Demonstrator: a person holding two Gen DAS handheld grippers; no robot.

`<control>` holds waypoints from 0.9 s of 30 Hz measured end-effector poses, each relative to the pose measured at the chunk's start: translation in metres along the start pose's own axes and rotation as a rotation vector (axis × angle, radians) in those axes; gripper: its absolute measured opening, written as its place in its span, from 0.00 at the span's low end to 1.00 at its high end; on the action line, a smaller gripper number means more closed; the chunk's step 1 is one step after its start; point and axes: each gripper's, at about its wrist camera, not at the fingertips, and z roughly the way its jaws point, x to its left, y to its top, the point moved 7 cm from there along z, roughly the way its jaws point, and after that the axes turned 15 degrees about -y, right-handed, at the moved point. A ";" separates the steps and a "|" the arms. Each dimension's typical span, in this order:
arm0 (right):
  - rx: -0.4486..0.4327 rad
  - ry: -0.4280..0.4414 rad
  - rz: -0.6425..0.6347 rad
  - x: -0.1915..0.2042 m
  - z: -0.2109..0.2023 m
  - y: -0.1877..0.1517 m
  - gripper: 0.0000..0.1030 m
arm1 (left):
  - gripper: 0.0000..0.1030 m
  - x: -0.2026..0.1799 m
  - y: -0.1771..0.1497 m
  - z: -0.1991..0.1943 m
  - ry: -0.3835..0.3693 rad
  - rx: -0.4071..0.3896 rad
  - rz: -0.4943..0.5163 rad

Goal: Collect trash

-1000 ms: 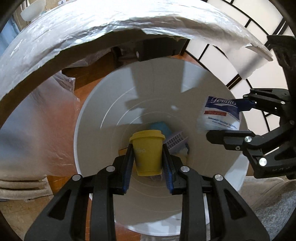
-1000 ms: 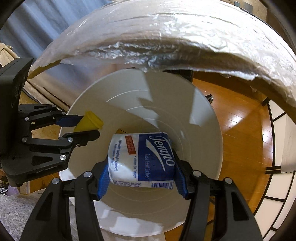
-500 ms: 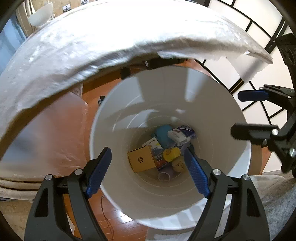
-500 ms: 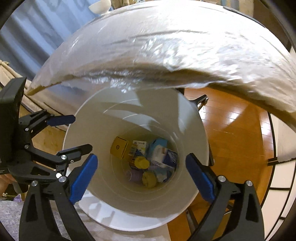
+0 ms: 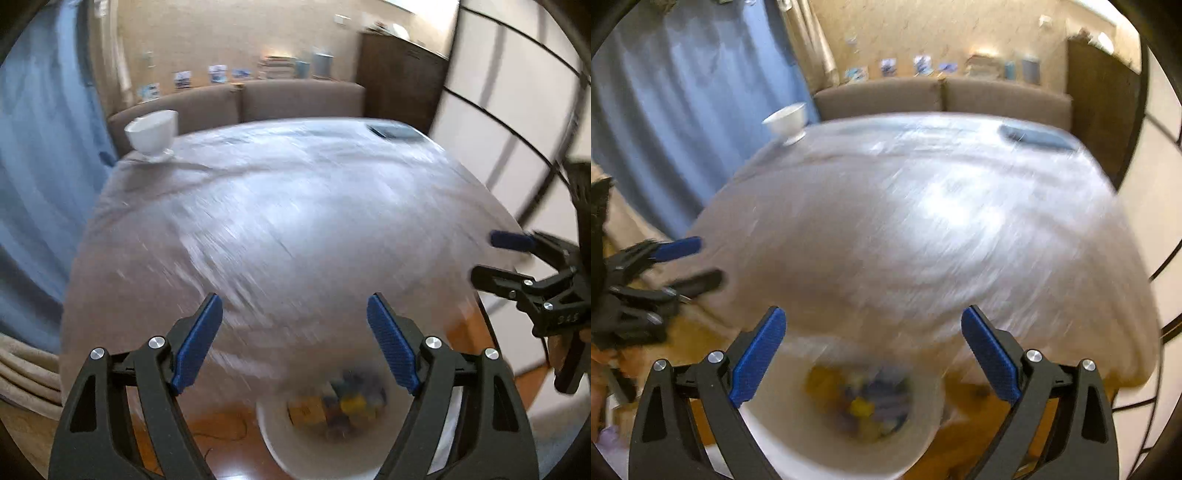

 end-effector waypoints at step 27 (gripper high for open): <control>0.092 -0.278 0.123 -0.143 0.176 0.116 0.96 | 0.98 0.165 0.096 0.100 0.235 0.033 -0.230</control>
